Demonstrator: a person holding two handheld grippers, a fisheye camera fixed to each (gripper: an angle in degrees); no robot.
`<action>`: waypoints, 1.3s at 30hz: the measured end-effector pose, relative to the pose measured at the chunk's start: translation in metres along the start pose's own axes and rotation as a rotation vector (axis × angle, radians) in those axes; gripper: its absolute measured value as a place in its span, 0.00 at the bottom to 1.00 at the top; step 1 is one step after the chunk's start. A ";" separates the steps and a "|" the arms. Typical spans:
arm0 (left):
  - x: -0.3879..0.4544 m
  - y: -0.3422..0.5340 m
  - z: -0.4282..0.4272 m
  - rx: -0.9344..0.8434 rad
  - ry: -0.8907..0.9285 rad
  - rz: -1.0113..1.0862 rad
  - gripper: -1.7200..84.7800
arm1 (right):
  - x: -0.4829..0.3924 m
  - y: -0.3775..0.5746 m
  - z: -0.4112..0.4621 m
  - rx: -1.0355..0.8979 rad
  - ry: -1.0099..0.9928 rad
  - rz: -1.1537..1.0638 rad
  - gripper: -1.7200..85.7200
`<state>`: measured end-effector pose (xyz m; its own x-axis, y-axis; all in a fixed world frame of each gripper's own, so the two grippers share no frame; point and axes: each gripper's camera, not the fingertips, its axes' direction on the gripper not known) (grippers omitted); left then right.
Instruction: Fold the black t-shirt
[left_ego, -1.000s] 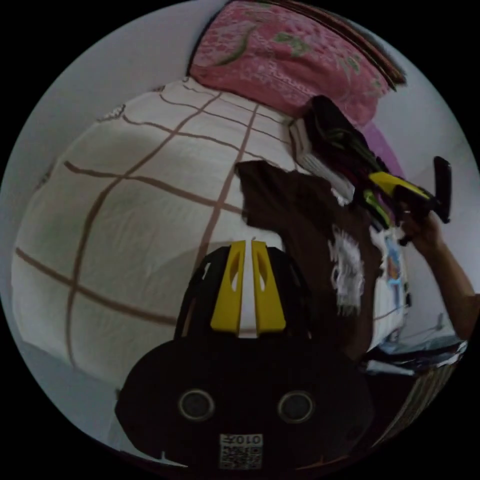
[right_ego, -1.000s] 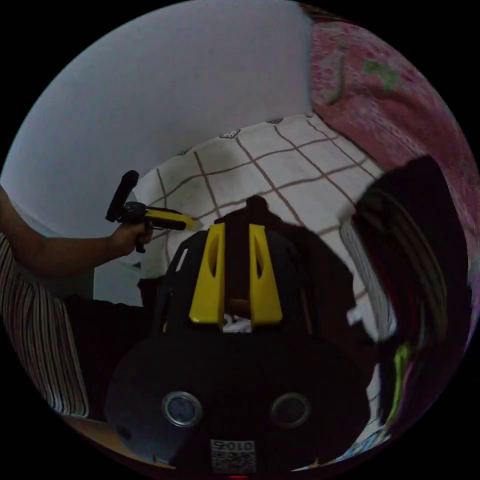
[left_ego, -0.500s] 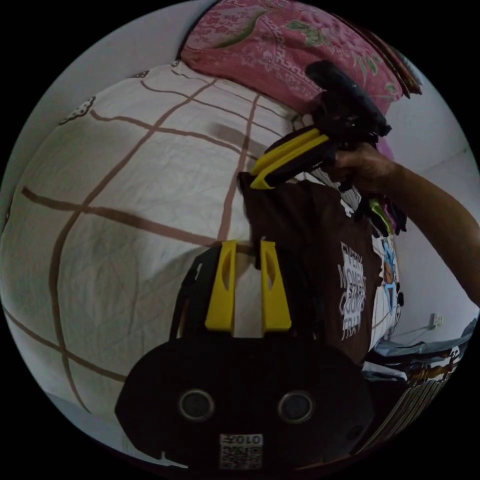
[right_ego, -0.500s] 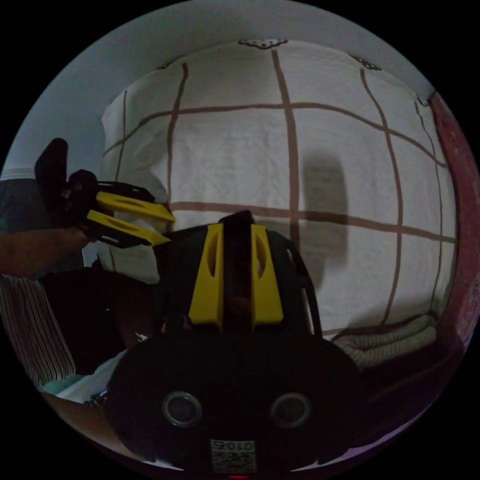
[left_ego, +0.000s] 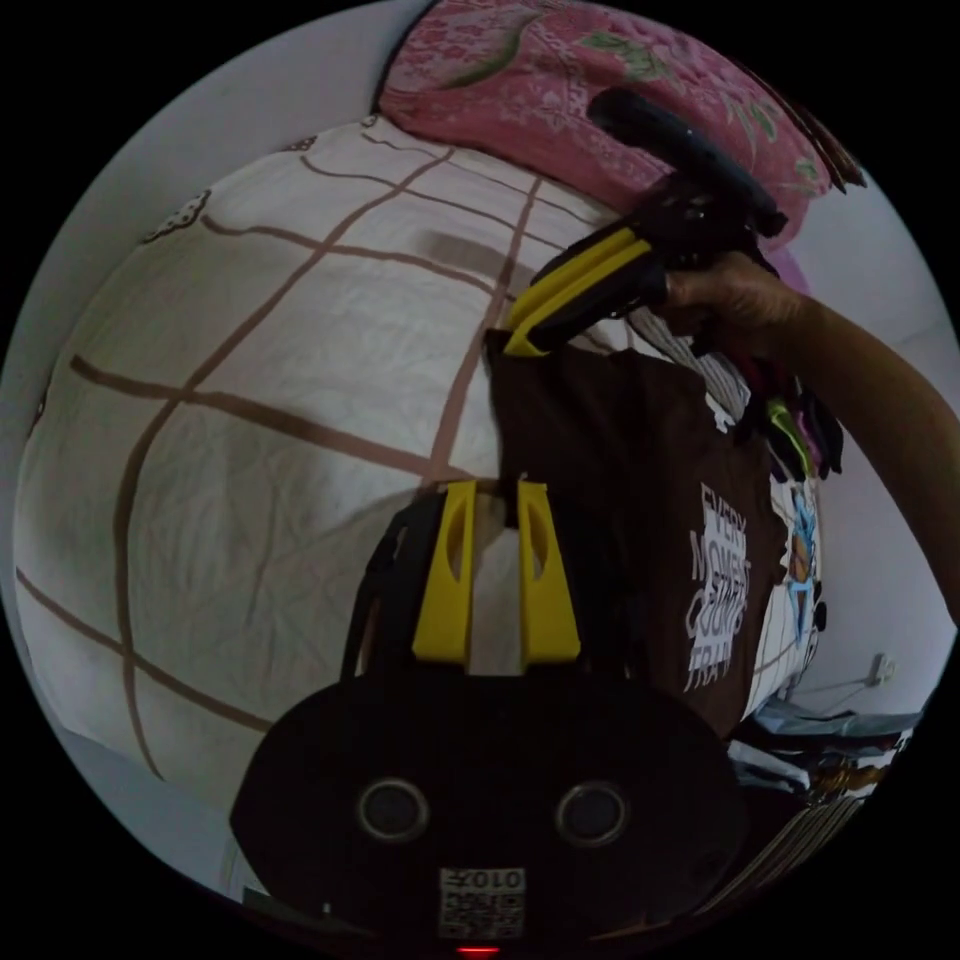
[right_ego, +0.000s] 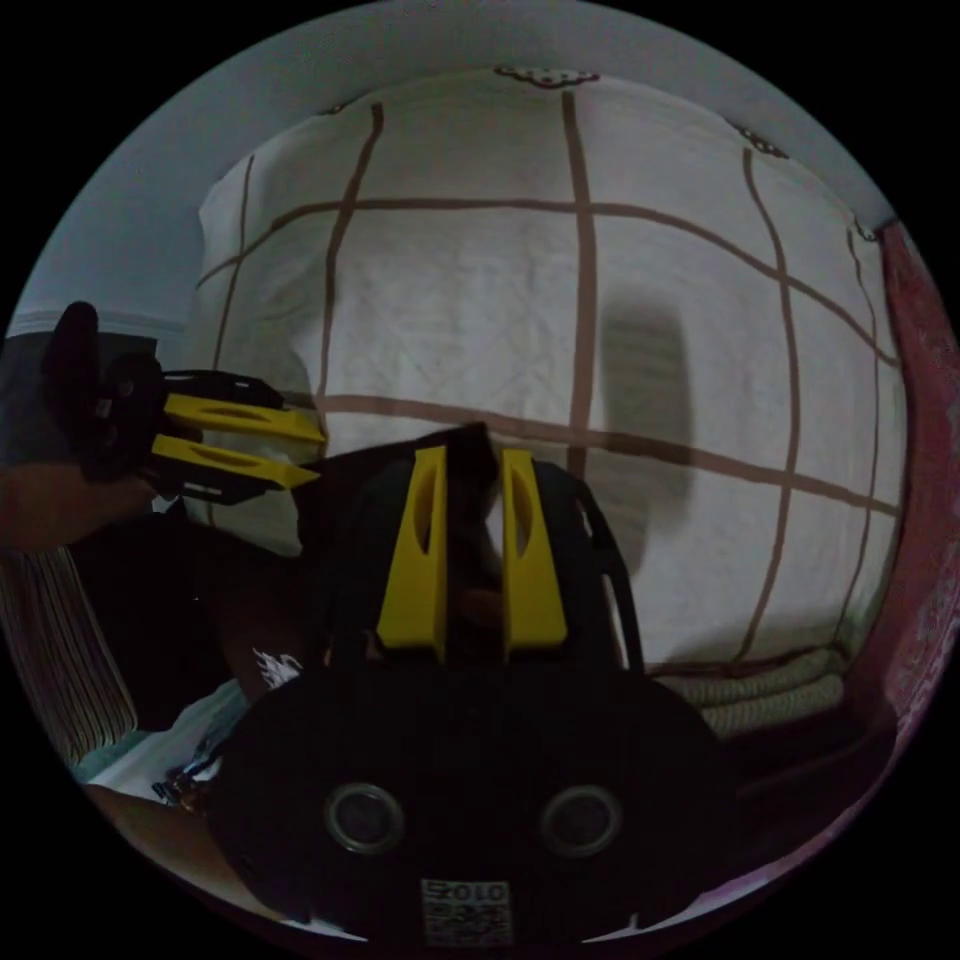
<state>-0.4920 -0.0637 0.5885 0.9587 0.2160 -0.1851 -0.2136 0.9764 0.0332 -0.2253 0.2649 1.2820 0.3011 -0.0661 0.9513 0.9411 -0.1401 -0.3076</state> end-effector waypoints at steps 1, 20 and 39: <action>0.004 -0.002 0.001 -0.008 -0.002 0.012 0.06 | 0.001 -0.002 -0.001 -0.002 0.003 0.003 0.10; 0.161 0.037 -0.029 0.107 -0.210 0.373 0.02 | -0.040 0.197 -0.061 0.456 0.123 -0.060 0.03; 0.319 0.050 0.039 -0.033 -0.093 0.887 0.04 | 0.000 0.333 0.093 0.359 -0.017 0.172 0.03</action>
<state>-0.1897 0.0542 0.5696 0.4493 0.8930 -0.0243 -0.8879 0.4494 0.0982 0.1022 0.3100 1.1813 0.4585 -0.0419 0.8877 0.8698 0.2259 -0.4387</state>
